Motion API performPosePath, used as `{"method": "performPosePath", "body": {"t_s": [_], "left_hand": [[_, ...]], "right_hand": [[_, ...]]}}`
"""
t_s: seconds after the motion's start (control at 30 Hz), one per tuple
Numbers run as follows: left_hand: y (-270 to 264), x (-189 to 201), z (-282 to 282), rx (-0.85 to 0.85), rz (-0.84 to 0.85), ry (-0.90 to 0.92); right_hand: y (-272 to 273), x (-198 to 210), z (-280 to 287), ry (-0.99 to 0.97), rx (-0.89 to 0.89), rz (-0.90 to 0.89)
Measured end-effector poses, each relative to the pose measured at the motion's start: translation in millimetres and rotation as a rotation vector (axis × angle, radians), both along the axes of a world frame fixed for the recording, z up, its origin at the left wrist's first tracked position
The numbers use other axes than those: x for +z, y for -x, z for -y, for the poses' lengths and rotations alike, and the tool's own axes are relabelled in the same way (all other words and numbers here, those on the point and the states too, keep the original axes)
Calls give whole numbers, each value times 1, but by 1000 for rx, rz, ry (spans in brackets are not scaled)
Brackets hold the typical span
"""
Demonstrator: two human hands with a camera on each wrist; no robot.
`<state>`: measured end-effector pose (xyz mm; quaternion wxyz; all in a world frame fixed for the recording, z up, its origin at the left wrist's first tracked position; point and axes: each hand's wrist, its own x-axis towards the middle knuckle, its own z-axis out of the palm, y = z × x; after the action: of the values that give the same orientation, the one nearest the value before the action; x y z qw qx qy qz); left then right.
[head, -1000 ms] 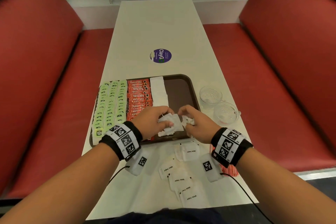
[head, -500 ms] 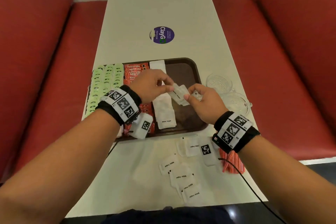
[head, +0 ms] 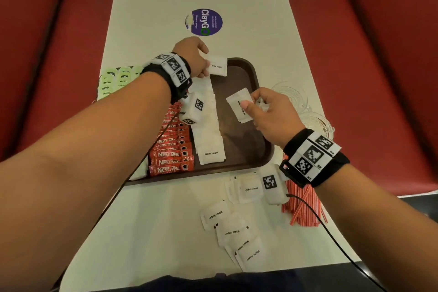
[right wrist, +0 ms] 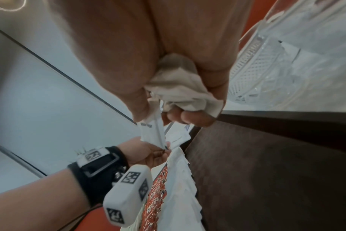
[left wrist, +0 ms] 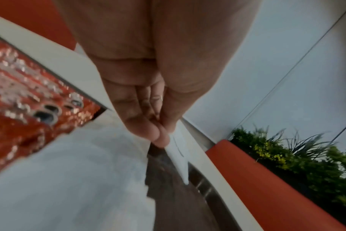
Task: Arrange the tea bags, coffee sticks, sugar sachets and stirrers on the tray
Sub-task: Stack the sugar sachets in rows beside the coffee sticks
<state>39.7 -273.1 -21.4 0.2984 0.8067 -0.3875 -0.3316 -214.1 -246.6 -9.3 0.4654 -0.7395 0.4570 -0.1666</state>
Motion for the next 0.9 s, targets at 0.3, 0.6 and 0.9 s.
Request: {"method": "performPosePath", "body": {"t_s": [0.3, 0.6, 0.9], "left_hand": [[6, -24, 32, -163, 447, -171], [16, -31, 32, -474, 537, -179], [13, -16, 24, -422, 548, -165]], "right_hand": [[-12, 7, 2, -22, 7, 11], [-14, 12, 4, -46, -5, 16], [-16, 12, 6, -52, -8, -8]]}}
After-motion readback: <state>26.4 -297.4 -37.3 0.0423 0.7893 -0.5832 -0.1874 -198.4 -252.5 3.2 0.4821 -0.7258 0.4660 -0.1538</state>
